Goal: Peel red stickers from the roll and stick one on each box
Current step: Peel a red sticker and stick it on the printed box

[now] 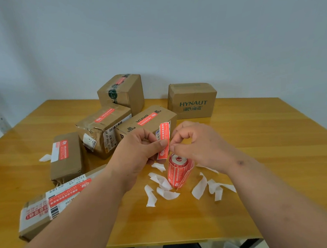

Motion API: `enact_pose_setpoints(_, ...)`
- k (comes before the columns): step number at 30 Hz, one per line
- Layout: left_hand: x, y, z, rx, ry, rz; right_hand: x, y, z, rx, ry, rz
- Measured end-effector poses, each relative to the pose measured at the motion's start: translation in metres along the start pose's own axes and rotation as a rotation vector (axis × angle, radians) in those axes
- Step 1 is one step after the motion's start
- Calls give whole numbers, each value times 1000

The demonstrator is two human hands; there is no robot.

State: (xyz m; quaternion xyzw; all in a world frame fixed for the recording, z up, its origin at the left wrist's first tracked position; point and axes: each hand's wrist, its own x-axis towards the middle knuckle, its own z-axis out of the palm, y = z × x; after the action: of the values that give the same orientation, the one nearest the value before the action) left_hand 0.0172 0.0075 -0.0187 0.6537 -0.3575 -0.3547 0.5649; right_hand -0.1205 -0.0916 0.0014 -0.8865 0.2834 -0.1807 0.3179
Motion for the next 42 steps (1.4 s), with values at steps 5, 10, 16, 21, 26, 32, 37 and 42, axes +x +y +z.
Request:
enact_pose_setpoints(5, -2, 1, 1, -11, 8, 19, -2, -5, 0, 18, 9, 8)
enact_pose_setpoints(10, -3, 2, 3, 31, 24, 38, -2, -7, -1, 53, 25, 12)
enact_pose_setpoints(16, -3, 2, 3, 36, 11, 45, -2, -8, -2, 78, 29, 30)
enact_pose_setpoints(21, -6, 2, 4, 15, -11, 49, -3, -8, -2, 98, 22, 23)
enact_pose_setpoints(26, -5, 2, 4, 23, 5, 60, -3, -9, -3, 145, 23, 35)
enact_pose_setpoints(32, -4, 4, 6, 42, 11, 71, -1, -7, -3, 133, 47, 16)
enact_pose_setpoints(37, -4, 5, 5, 33, -6, 70, -2, -9, -5, 99, 41, 16)
enact_pose_setpoints(42, -4, 3, 2, 3, 13, 57, 0, -9, -7, 63, 81, 60)
